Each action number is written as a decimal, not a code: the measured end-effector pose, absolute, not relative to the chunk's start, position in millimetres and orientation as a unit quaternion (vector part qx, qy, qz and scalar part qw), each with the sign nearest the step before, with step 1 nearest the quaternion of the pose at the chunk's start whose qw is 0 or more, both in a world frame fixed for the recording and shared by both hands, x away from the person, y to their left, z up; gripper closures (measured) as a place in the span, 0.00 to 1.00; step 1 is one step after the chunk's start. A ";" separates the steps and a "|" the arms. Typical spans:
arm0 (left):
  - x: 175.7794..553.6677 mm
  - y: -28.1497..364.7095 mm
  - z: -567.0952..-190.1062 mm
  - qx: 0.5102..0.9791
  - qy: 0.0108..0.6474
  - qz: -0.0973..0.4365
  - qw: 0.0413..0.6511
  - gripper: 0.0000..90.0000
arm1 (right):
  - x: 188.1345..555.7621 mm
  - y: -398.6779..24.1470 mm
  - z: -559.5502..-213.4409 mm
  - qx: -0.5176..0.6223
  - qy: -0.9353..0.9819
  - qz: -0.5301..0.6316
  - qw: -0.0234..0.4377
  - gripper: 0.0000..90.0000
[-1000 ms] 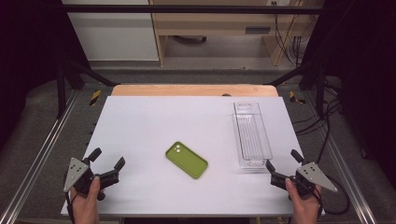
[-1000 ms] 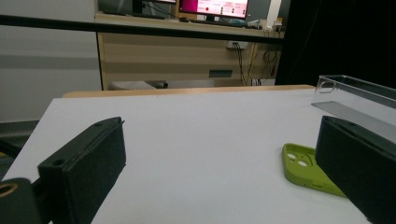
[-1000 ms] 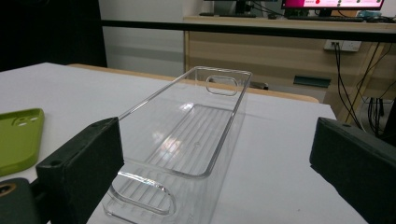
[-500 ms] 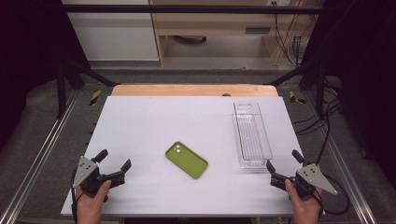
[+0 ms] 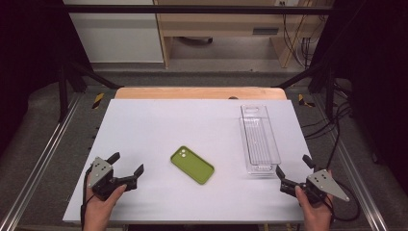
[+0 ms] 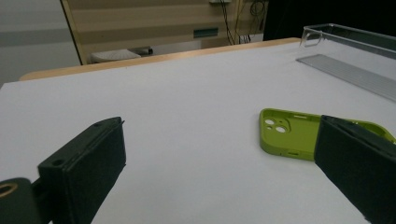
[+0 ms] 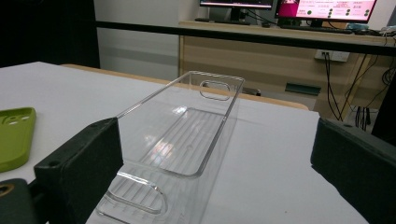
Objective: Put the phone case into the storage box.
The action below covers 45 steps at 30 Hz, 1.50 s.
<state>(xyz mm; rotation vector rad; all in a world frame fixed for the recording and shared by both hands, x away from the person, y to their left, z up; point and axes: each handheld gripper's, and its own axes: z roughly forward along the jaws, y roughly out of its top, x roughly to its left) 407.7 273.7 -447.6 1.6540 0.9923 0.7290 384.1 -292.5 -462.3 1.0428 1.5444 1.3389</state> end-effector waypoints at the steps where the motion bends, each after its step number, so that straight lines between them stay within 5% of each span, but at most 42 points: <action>1: 408.6 271.7 -447.4 0.690 0.413 0.300 0.513 0.02 | 383.8 -292.5 -462.0 0.414 0.613 0.532 0.411 0.03; 31: 448.3 215.4 -424.9 0.791 0.354 0.250 0.432 0.05 | 381.8 -291.8 -460.0 0.416 0.609 0.536 0.410 0.03; 45: 472.1 191.4 -425.6 0.815 0.337 0.237 0.408 0.30 | 383.2 -290.6 -460.7 0.414 0.611 0.538 0.407 0.03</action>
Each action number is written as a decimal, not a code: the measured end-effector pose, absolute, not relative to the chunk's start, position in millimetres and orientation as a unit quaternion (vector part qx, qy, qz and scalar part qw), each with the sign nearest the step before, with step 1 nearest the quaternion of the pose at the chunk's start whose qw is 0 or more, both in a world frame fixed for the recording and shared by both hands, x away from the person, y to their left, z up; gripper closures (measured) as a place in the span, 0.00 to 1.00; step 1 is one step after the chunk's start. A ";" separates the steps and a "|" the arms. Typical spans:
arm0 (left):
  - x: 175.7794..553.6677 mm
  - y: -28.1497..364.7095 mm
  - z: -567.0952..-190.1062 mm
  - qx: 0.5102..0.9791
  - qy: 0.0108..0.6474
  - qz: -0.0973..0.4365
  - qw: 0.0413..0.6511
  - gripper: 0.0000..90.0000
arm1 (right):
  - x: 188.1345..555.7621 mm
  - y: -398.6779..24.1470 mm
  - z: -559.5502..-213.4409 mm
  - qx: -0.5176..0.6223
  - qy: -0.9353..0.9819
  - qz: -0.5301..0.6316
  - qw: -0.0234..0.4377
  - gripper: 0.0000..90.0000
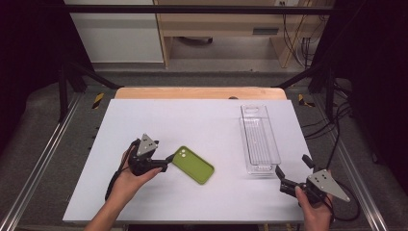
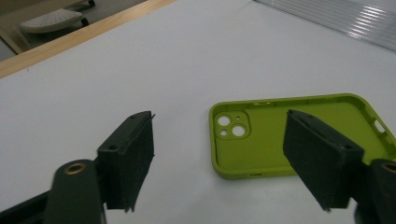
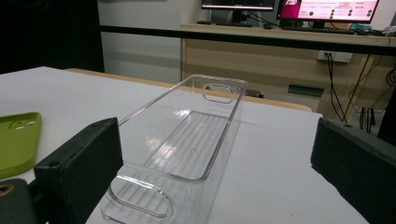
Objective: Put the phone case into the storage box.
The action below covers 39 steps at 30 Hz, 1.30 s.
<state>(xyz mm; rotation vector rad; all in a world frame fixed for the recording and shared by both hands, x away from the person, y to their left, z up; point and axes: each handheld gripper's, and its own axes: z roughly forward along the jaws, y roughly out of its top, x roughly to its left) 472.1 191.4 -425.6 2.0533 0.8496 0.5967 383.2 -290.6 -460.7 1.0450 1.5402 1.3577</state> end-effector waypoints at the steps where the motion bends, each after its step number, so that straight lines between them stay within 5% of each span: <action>1: 473.0 190.9 -425.6 0.814 0.339 0.241 0.405 0.35 | 383.2 -290.2 -460.7 0.413 0.611 0.538 0.407 0.03; 9: 484.2 188.6 -433.4 0.810 0.355 0.242 0.399 0.75 | 383.9 -285.6 -460.7 0.408 0.619 0.537 0.404 0.03; 17: 500.3 174.7 -446.5 0.817 0.376 0.222 0.377 0.98 | 383.0 -284.6 -460.1 0.405 0.619 0.538 0.403 0.03; 39: 510.4 148.5 -475.0 0.850 0.368 0.177 0.332 1.00 | 381.6 -284.1 -458.2 0.401 0.623 0.541 0.399 0.03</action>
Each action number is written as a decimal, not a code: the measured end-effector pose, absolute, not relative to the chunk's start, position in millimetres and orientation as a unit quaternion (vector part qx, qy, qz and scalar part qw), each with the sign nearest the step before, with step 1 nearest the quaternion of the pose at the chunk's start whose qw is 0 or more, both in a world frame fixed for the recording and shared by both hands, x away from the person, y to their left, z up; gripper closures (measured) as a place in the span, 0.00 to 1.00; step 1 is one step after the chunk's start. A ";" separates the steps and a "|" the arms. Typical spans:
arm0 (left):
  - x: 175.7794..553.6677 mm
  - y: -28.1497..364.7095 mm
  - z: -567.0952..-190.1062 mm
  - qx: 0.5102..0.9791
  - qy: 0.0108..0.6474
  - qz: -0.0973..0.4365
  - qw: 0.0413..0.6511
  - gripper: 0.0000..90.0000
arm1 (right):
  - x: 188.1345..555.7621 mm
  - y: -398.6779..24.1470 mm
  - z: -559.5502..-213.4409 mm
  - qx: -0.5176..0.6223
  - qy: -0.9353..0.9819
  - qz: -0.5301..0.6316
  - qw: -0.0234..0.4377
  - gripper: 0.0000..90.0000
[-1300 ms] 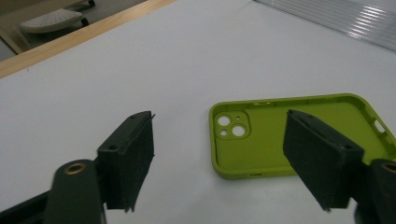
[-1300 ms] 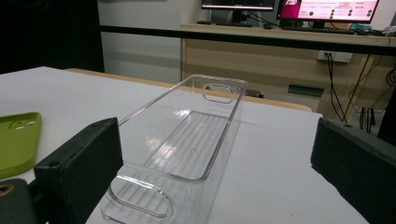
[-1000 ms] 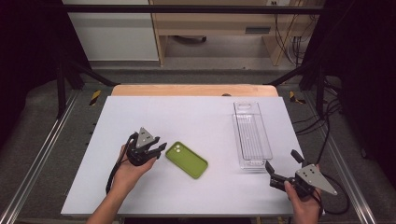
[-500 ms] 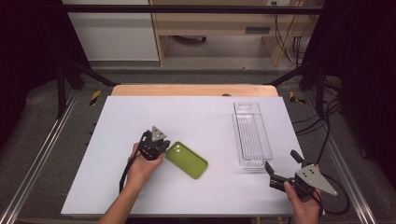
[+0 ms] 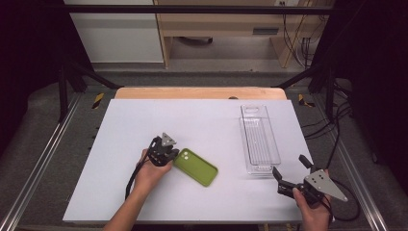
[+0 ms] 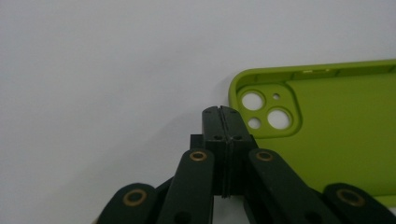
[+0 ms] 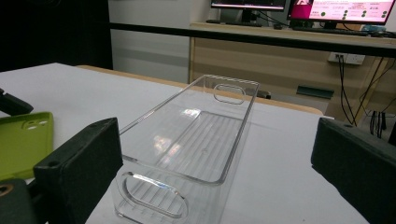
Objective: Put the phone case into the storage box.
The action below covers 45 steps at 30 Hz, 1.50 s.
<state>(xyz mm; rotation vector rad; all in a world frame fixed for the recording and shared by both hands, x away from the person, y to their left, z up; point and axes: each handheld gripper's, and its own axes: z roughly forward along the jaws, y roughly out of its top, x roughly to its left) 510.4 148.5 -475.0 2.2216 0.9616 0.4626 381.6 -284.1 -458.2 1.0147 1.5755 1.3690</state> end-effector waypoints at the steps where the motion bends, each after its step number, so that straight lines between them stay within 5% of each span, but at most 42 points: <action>1: 507.5 144.6 -475.5 0.852 0.364 0.176 0.333 1.00 | 381.3 -283.7 -457.9 0.400 0.622 0.542 0.399 0.03; 10: 492.3 118.8 -476.6 0.853 0.342 0.175 0.354 1.00 | 378.7 -278.2 -455.7 0.392 0.629 0.540 0.399 0.03; 17: 466.1 147.5 -465.5 0.797 0.371 0.219 0.424 0.98 | 374.3 -266.8 -449.0 0.381 0.659 0.531 0.374 0.03; 23: 423.9 192.1 -449.3 0.737 0.380 0.318 0.459 0.57 | 370.6 -245.7 -441.4 0.368 0.680 0.526 0.355 0.03; 29: 406.6 230.6 -457.5 0.693 0.401 0.331 0.500 0.26 | 371.2 -210.6 -433.6 0.344 0.709 0.516 0.336 0.03; 36: 412.0 250.2 -465.2 0.679 0.421 0.311 0.516 0.10 | 388.5 -157.1 -422.3 0.303 0.776 0.477 0.281 0.04; 45: 410.9 249.6 -466.0 0.680 0.414 0.314 0.518 0.08 | 425.1 -118.9 -430.3 0.299 0.852 0.387 0.187 0.06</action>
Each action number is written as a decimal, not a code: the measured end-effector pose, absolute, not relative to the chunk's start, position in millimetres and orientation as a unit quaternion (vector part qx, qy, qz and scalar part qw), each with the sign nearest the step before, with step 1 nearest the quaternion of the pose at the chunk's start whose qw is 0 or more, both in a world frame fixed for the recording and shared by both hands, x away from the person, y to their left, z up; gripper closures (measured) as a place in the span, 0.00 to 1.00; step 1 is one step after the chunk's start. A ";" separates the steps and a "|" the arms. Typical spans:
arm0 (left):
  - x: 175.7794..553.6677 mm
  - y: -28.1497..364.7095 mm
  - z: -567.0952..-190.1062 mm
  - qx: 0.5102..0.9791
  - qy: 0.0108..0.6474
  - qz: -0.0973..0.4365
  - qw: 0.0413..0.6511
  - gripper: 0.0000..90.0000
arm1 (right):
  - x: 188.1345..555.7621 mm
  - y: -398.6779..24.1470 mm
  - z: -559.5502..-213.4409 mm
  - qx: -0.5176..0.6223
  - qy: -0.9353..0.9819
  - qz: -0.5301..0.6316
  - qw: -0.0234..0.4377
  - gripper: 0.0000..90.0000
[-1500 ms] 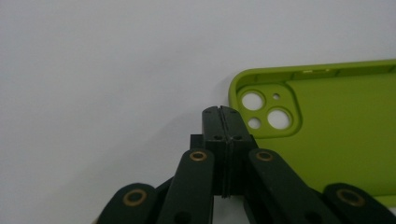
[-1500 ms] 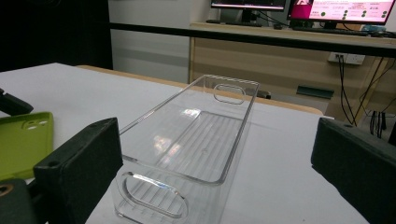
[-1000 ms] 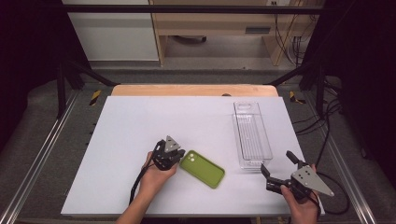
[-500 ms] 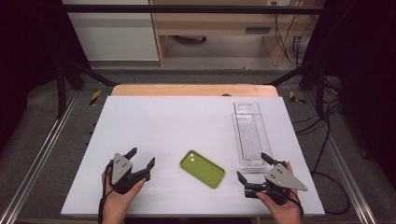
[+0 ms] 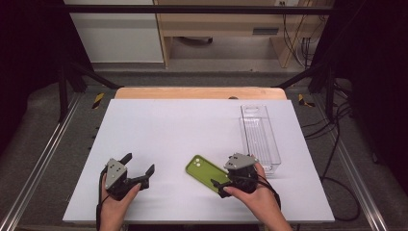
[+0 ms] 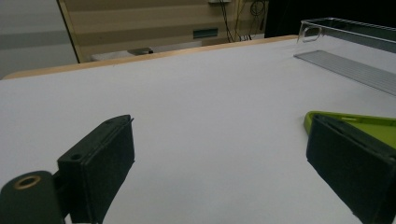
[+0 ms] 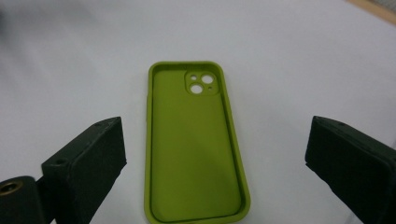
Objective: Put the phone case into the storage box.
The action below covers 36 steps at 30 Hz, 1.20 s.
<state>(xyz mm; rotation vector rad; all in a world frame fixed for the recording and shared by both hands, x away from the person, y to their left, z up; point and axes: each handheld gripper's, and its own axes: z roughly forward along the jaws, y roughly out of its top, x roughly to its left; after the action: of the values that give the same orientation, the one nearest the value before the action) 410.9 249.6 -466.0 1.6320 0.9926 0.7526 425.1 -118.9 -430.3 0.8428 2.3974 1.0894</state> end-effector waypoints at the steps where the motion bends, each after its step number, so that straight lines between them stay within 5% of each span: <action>1: 411.3 250.2 -466.6 0.679 0.414 0.311 0.520 0.08 | 427.7 -117.5 -431.9 0.302 0.854 0.384 0.179 0.06; 36: 410.8 243.0 -468.1 0.687 0.408 0.297 0.523 0.07 | 445.6 -108.4 -480.1 0.313 0.882 0.334 0.112 0.07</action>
<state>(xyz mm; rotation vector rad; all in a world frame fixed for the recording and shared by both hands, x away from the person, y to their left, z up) 410.8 243.0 -468.1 1.6445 0.9759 0.7105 445.6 -108.4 -480.1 0.9202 2.5898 0.9798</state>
